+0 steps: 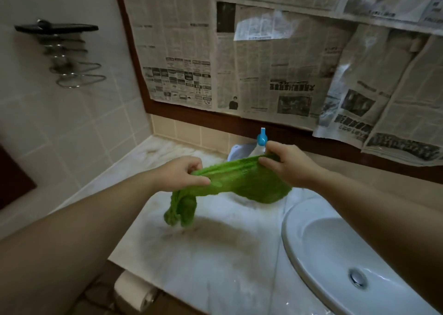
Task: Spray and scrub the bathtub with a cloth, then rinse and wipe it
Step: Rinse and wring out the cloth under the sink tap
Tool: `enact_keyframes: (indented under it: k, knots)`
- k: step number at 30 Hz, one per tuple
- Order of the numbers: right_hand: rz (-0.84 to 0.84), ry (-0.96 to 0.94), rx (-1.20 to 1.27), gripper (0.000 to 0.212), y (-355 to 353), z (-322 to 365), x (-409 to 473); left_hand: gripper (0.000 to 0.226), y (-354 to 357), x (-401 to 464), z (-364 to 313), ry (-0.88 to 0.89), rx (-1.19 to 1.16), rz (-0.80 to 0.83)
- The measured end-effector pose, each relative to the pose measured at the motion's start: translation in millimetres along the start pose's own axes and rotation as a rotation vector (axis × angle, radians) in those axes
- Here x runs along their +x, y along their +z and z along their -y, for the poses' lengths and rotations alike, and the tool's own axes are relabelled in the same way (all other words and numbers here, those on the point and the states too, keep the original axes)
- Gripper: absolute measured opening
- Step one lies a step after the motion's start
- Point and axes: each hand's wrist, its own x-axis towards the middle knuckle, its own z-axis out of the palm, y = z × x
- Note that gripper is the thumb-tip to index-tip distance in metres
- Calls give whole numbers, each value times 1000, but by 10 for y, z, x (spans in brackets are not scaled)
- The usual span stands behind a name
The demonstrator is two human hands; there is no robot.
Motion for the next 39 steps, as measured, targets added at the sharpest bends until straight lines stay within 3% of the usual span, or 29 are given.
enact_keyframes:
  k: [4,8,11,15,20,24,27,30,32,33,35,38,39]
  knots:
    - [-27,38,23,23,119,-43,109,41,-105,-145,261,-75,243,72]
    - [4,4,-53,22,211,-118,169,46,-189,-236,594,-152,267,56]
    - [91,-12,-150,12,215,-173,199,47,-253,-284,735,-189,236,61]
    - [229,-35,-415,6,289,-283,284,29,-345,-291,898,-198,405,75]
    - [155,3,-432,10,425,-374,309,16,-309,-283,1068,-205,548,-147]
    - [81,-27,-347,8,627,-409,176,17,-97,-480,1191,-215,408,-278]
    - [226,-48,-300,16,902,-559,-116,29,214,-778,1342,-244,321,-146]
    - [521,-76,-329,20,1228,-692,-466,29,576,-1086,1519,-272,207,154]
    - [648,-51,-309,57,1402,-727,-616,29,765,-1203,1559,-300,98,281]
    - [619,-11,-280,71,1484,-754,-642,32,837,-1220,1574,-321,57,280]
    - [466,39,-233,76,1633,-767,-613,27,940,-1174,1598,-311,90,150]
    - [318,105,-226,38,1911,-759,-483,16,1021,-999,1627,-272,221,-127]
    - [298,108,-228,33,2006,-746,-442,24,1042,-945,1627,-287,222,-151]
